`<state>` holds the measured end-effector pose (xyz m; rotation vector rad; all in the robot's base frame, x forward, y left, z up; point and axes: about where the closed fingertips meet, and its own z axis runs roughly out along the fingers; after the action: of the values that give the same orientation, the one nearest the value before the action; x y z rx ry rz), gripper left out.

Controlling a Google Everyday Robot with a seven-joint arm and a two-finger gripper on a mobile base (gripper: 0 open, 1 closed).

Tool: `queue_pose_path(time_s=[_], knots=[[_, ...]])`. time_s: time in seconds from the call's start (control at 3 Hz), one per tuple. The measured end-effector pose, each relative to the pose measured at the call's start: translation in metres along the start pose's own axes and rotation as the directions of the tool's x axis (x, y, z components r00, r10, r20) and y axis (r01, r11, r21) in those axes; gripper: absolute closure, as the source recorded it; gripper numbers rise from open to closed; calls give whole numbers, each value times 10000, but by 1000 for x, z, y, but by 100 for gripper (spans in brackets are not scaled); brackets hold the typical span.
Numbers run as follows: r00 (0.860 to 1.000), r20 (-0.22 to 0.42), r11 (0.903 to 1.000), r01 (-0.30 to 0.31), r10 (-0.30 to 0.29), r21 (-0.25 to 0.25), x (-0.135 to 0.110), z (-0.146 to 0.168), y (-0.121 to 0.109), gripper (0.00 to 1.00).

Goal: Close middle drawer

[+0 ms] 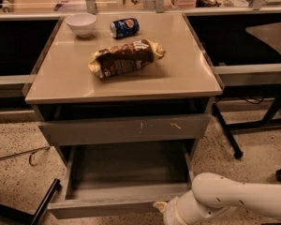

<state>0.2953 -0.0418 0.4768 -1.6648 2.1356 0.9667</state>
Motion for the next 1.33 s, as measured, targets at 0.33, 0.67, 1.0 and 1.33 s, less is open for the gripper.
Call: queue_pose_path(time_s=[0.33,0.67,1.0,1.33], knots=[[9994,202,9994,-278,282,-193,12,12,-7,0],[9972,459,9982,-582,589,-164,23,19,-22,0],[9966,399,9973,-727,723,71,30,16,-40,0],[9989,134,9989,-460,459,119,27,5,-67,0]])
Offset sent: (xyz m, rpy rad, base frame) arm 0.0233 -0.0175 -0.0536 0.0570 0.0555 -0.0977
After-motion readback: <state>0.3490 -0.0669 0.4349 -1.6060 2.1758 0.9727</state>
